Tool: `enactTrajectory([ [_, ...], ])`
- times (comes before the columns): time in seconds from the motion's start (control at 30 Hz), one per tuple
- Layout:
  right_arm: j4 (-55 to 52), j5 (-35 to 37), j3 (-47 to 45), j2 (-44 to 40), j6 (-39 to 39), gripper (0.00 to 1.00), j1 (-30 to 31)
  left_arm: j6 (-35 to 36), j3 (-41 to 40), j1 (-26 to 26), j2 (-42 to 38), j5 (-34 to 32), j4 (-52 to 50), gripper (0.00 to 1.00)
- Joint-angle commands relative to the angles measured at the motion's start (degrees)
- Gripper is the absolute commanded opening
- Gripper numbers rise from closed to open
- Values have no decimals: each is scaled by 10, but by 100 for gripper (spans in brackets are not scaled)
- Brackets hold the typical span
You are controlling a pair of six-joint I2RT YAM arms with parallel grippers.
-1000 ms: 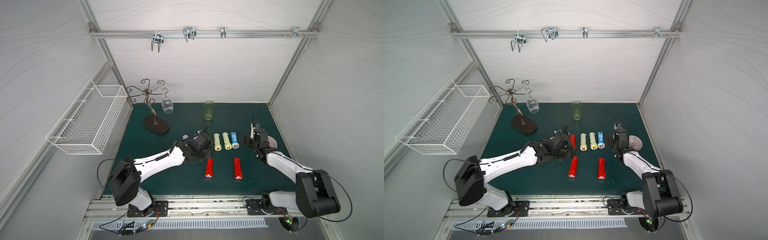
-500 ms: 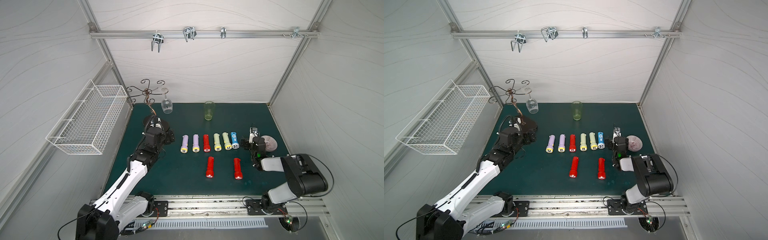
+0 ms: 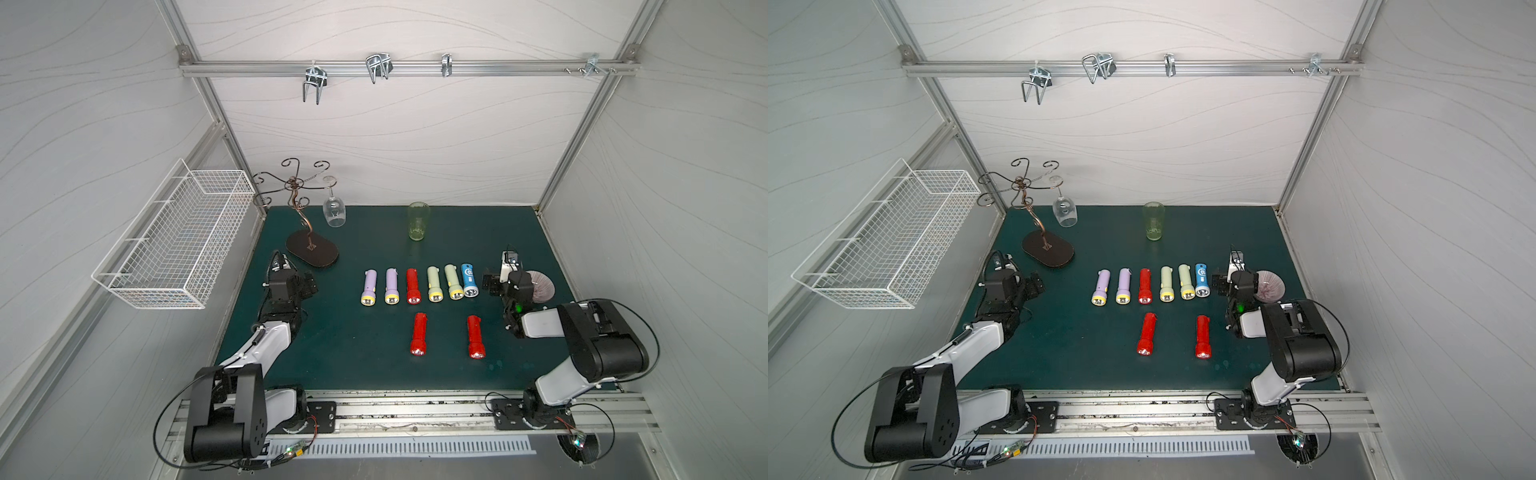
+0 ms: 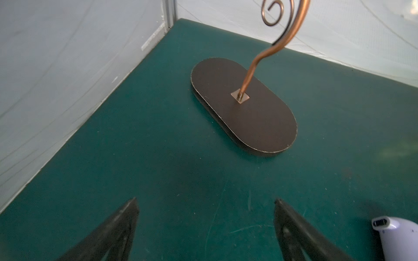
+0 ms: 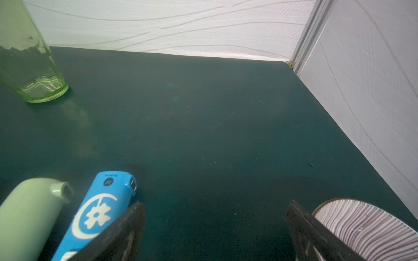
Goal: Close the plug at the bottom of the flashlight
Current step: Reset both arms
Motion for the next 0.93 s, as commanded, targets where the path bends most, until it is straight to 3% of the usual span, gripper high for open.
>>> enactTrajectory([
  [0.0, -20, -7, 7, -1, 12, 99, -5, 38, -34, 3, 20, 43, 175, 95],
  [0.17, -20, -8, 8, 0, 12, 99, -6, 44, -4, 5, 117, 103, 205, 93],
  [0.27, -21, -10, 9, 0, 12, 99, -6, 50, -50, -8, 203, 67, 384, 99],
  [0.33, -23, -13, 9, 0, 12, 99, -8, 53, -25, -20, 172, 53, 277, 99],
  [0.4, -23, -14, 9, -1, 13, 99, -8, 68, -37, -24, 197, 69, 343, 99],
  [0.47, -23, -14, 9, 0, 13, 99, -8, 59, -17, -22, 181, 64, 275, 99],
  [0.9, -35, -40, 13, -2, 20, 99, -20, 64, -4, -19, 187, 79, 259, 99],
])
